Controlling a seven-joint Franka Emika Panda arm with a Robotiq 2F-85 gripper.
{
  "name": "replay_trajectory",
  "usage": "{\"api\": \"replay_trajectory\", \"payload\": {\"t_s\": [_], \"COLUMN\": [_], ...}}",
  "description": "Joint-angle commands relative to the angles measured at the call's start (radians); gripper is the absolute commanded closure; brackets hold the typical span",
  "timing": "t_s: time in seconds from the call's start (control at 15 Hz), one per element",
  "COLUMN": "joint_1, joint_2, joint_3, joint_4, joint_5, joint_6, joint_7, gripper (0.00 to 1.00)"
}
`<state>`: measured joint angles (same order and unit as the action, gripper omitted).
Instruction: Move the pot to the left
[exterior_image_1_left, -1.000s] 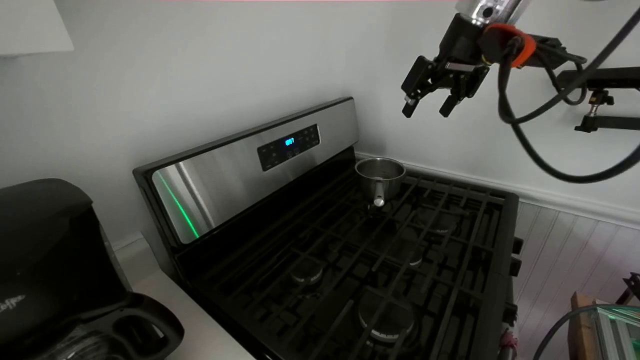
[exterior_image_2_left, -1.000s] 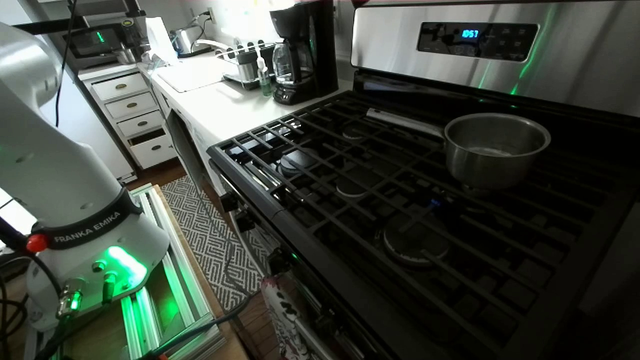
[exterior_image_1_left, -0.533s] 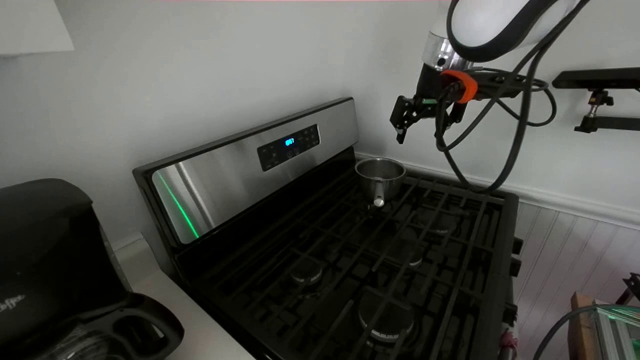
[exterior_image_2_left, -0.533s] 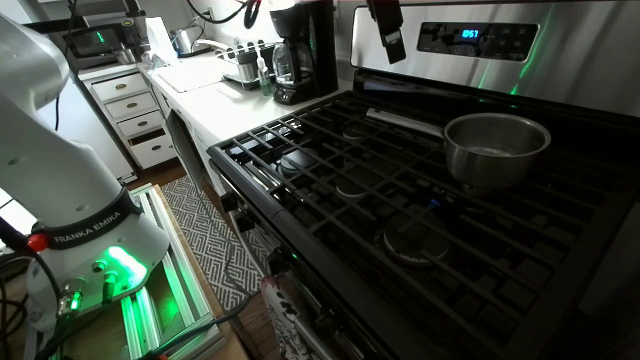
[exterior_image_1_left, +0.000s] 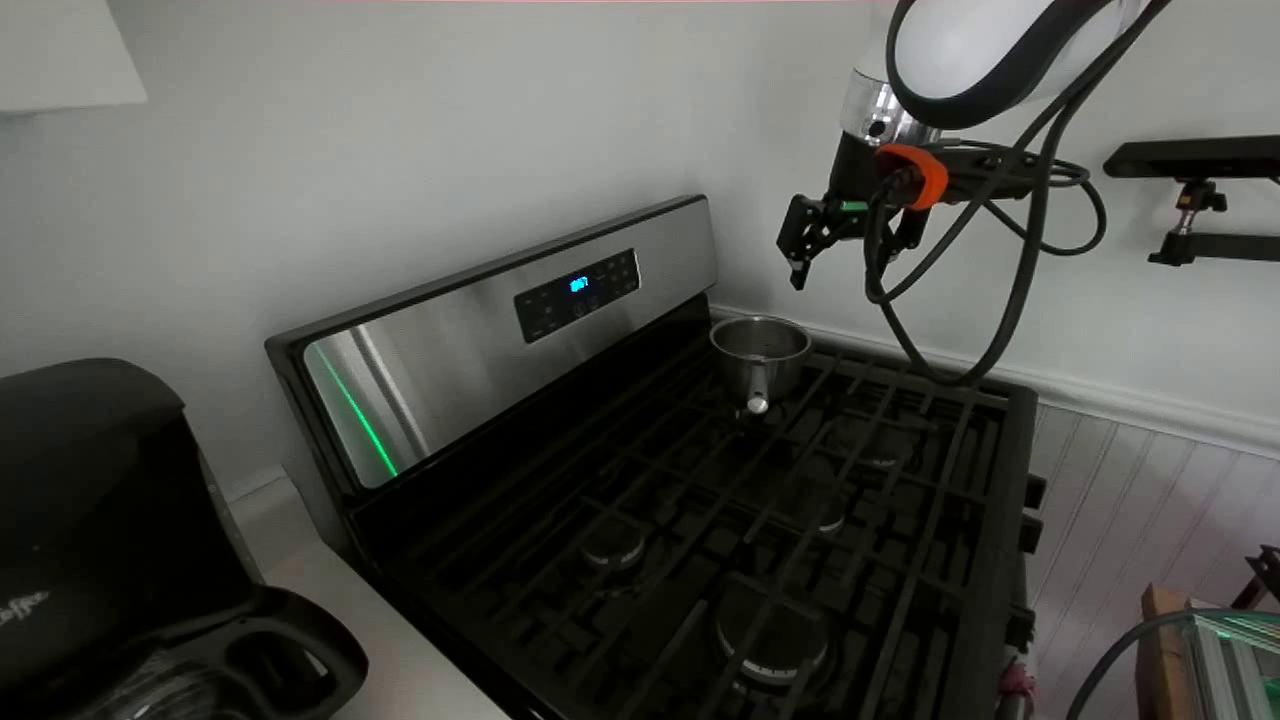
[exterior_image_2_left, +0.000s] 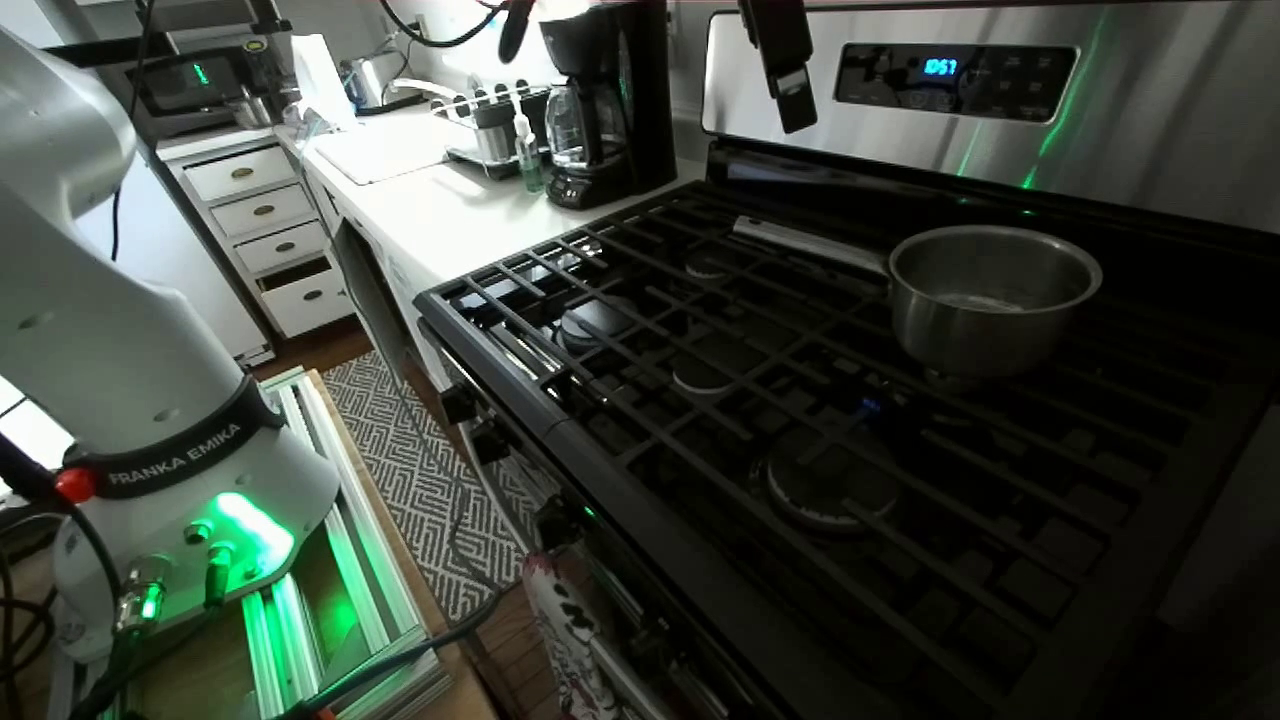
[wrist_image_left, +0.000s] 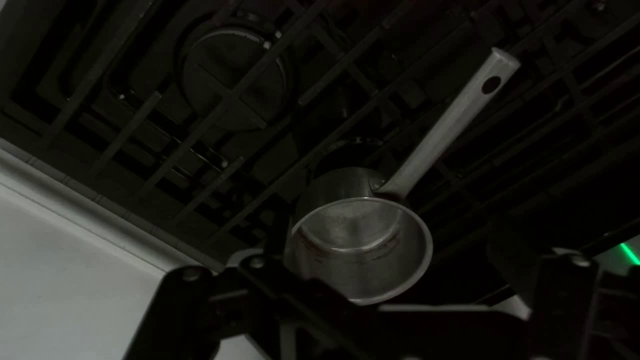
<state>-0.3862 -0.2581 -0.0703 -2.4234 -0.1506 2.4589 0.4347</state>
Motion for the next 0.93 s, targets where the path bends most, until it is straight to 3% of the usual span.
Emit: {"api": "replay_trajectory", "payload": {"t_s": [0.0,0.33,0.87], "joint_1": [-0.003,0.036,0.137], "joint_2": [0.096,0.288,0.580], "joint_3": [-0.009,-0.037,-0.114], "joint_4": [0.077,0.245,0.517], "joint_5": [-0.049,-0.089,0.017], "joint_6": [-0.019,-0.054,-0.084], "joint_7": [0.138,0.233,0.080], "gripper": [0.00,0.00,0.00]}}
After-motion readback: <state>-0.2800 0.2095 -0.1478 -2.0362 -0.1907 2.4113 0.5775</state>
